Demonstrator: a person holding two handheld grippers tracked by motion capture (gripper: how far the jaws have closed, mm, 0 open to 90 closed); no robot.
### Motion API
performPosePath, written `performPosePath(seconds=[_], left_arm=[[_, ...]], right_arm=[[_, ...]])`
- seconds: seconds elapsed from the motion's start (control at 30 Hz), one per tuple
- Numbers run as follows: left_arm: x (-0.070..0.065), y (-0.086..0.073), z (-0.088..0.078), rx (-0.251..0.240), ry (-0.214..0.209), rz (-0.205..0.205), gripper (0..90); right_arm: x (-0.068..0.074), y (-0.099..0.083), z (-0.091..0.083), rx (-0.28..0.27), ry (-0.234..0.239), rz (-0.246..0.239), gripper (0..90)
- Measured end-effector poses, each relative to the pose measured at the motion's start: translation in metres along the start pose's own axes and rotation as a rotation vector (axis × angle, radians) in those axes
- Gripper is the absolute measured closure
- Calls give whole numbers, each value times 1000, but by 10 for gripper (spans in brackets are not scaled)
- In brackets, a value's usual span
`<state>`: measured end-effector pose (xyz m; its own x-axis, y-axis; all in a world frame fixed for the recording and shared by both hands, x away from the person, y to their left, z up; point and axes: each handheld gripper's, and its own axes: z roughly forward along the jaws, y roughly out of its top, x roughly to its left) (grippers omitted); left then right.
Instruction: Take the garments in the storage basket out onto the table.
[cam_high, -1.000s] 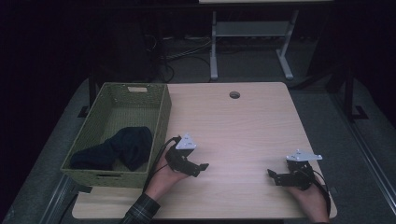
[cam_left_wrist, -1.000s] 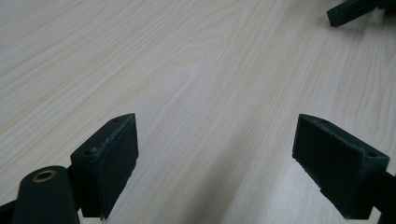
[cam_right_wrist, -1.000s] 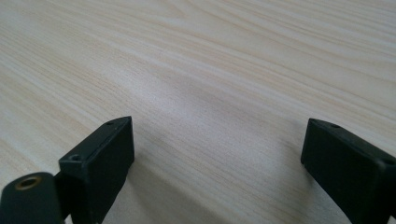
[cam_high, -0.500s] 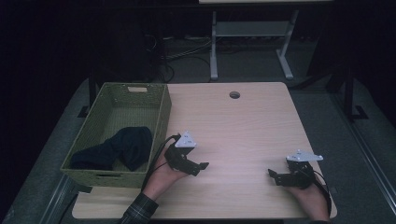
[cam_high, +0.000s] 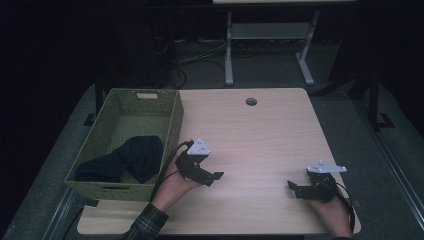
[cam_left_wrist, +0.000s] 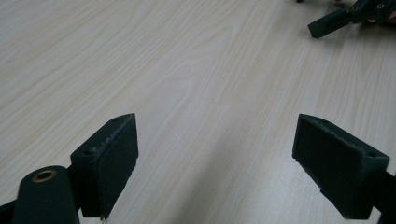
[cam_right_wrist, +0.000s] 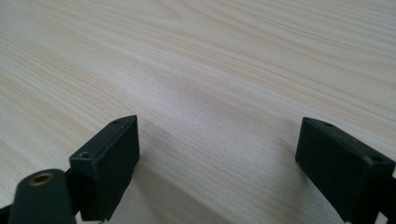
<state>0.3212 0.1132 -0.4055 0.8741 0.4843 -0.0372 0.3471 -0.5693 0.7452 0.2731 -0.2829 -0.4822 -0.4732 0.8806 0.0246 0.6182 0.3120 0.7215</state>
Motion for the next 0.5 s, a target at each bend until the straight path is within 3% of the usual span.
performPosePath(seconds=[0.5], left_arm=[[0,9,-8,-7,-14,8,140]], right_arm=[[0,0,0,1,2,1,126]])
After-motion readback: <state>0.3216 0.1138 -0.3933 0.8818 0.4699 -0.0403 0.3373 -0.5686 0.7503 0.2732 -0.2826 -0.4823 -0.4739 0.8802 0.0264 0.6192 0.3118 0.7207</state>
